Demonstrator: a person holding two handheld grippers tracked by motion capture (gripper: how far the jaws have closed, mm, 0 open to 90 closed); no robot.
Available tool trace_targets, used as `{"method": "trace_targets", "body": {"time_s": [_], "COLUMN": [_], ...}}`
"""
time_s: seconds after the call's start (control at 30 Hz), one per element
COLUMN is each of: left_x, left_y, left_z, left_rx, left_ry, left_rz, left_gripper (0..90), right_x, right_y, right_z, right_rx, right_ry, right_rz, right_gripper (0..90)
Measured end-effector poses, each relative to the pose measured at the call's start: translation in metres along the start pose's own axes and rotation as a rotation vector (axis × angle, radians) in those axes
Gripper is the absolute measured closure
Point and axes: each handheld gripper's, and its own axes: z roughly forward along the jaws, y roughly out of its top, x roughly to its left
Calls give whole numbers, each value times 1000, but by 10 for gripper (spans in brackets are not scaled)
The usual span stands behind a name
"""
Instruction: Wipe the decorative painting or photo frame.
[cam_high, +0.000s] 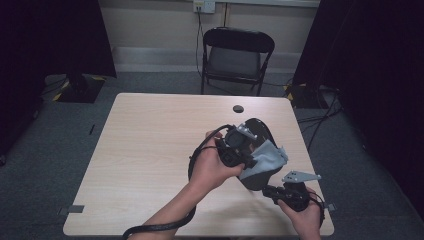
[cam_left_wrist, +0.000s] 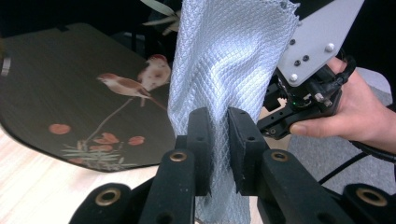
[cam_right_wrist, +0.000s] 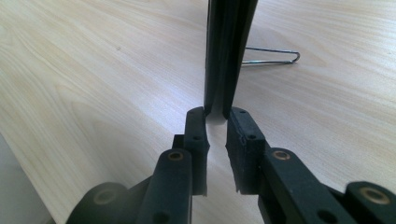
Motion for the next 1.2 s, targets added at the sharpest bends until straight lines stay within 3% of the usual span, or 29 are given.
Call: {"method": "trace_targets", "body": {"time_s": [0.4,0.93,1.2], "left_x": [2,14,22], "left_y": [-14,-58,-77], "left_z": [20,54,71], "left_rx": [41,96,139], "left_ry": [-12,-41,-29], "left_rz": [-11,-82,-107], "left_gripper": [800,800,801], "right_x": [0,0,-1], "right_y": [0,0,0], "right_z": [-1,-2,-5], "right_rx": [7,6,-1], "right_ry": [7,15,13], "right_rz": [-16,-20,-20], "right_gripper": [785,789,788]}}
